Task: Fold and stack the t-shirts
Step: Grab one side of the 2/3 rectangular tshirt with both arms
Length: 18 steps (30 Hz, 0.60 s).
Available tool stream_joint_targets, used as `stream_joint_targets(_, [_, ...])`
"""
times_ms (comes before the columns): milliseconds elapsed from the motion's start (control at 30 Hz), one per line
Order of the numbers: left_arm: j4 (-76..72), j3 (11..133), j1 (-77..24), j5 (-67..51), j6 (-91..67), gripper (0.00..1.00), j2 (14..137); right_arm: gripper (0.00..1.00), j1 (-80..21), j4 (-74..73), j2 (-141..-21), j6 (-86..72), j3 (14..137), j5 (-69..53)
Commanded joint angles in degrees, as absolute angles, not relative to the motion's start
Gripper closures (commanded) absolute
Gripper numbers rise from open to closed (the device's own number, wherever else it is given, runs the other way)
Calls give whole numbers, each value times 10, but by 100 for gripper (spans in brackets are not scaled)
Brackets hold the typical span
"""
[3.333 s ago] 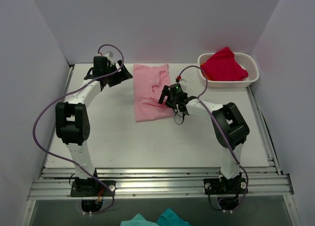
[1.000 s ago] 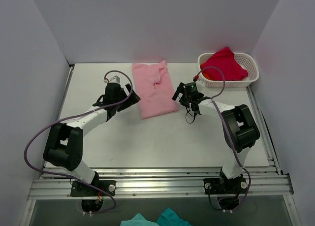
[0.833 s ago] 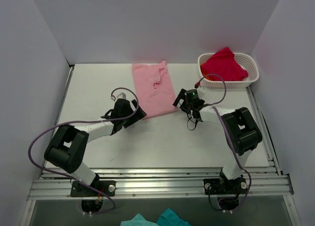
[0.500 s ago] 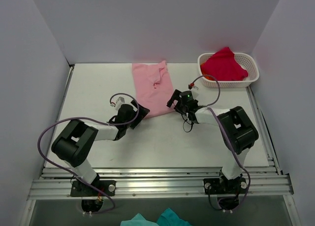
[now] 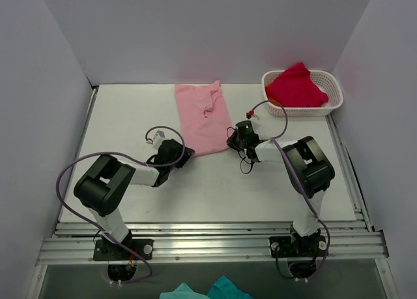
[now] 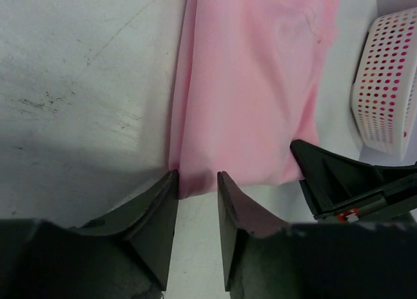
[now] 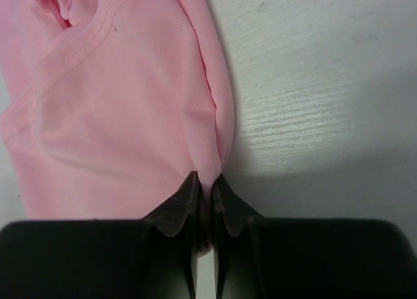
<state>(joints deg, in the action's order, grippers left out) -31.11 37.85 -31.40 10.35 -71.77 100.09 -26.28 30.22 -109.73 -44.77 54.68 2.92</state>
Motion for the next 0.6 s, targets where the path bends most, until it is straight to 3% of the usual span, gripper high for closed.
stream_joint_targets(0, [-311, 385, -316, 113, -704, 63, 1006, 100, -263, 280, -1108, -443, 562, 26])
stream_joint_targets(67, [-309, 387, -316, 115, -700, 71, 1008, 100, -264, 280, -1107, -444, 558, 29])
stream_joint_targets(100, [-308, 391, -316, 115, -692, 80, 1010, 100, -264, 280, -1106, -445, 555, 29])
stream_joint_targets(200, [-303, 395, -315, 118, -672, 98, 1005, 100, -270, 278, -1098, -448, 546, 33])
stream_joint_targets(400, [-285, 346, -319, 113, -650, 98, 938, 100, -314, 256, -1040, -461, 519, 54])
stream_joint_targets(567, [-190, 305, -333, 120, -639, 98, 796, 100, -355, 208, -957, -482, 477, 93])
